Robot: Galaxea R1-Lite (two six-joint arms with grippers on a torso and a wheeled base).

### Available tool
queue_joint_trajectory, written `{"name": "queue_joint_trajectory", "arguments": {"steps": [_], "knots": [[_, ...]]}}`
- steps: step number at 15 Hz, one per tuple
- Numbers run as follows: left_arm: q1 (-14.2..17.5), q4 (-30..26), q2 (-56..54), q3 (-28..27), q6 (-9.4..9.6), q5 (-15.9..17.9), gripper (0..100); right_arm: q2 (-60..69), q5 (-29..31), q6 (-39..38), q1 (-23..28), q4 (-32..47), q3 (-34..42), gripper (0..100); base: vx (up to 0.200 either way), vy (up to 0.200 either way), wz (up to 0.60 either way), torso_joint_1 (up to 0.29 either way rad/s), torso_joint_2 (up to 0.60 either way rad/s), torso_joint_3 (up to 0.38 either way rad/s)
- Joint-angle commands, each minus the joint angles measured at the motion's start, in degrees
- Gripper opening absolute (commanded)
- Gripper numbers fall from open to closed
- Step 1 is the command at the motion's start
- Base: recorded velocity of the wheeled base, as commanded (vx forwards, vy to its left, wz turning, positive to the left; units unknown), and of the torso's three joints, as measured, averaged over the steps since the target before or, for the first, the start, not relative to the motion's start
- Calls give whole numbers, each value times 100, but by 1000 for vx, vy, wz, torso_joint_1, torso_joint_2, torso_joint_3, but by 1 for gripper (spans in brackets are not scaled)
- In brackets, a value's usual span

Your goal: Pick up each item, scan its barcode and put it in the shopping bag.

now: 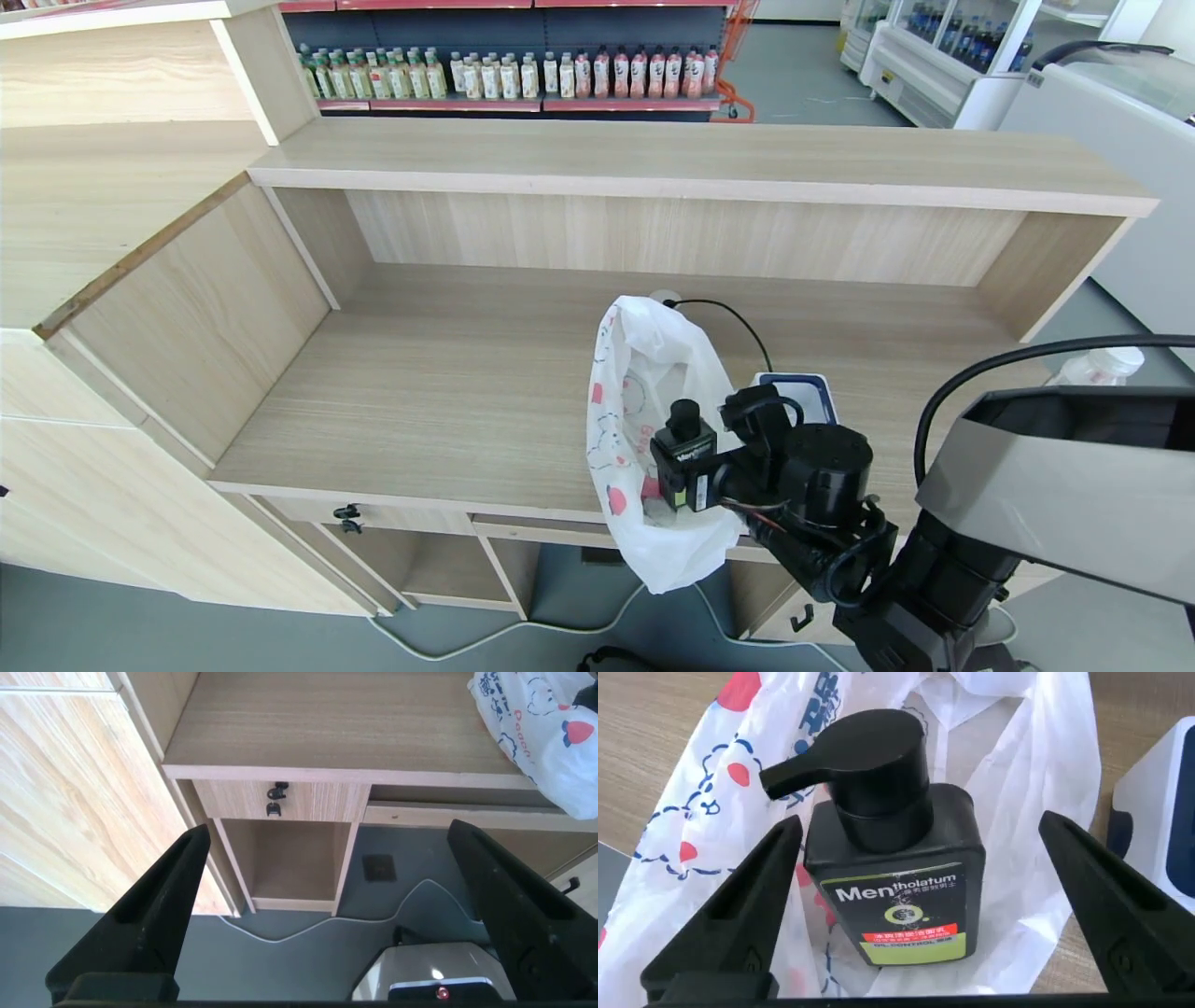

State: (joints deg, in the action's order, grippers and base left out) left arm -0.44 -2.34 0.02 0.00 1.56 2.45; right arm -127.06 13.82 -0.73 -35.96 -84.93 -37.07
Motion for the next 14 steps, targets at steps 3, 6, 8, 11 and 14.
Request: {"name": "queue_joint_trajectory", "arguments": {"steps": [3, 6, 8, 11, 14], "knots": [[0, -3, -2, 0, 2, 1, 100, 1298, -345, -6, 186, 302, 578, 100, 0, 0, 0, 0, 0, 0], [0, -3, -2, 0, 2, 1, 100, 2564, -486, 3, 309, 891, 1158, 100, 0, 0, 0, 0, 0, 0], [0, -3, -2, 0, 2, 1, 100, 3179, -468, 47, 634, 1286, 1273, 100, 0, 0, 0, 0, 0, 0], [0, 6, -2, 0, 2, 1, 100, 4313, -389, 363, 1381, 2772, 1360, 100, 0, 0, 0, 0, 0, 0], [0, 6, -2, 0, -7, 1, 100, 5209, 586, 759, 2410, 4230, 1519, 100, 0, 0, 0, 0, 0, 0]]}}
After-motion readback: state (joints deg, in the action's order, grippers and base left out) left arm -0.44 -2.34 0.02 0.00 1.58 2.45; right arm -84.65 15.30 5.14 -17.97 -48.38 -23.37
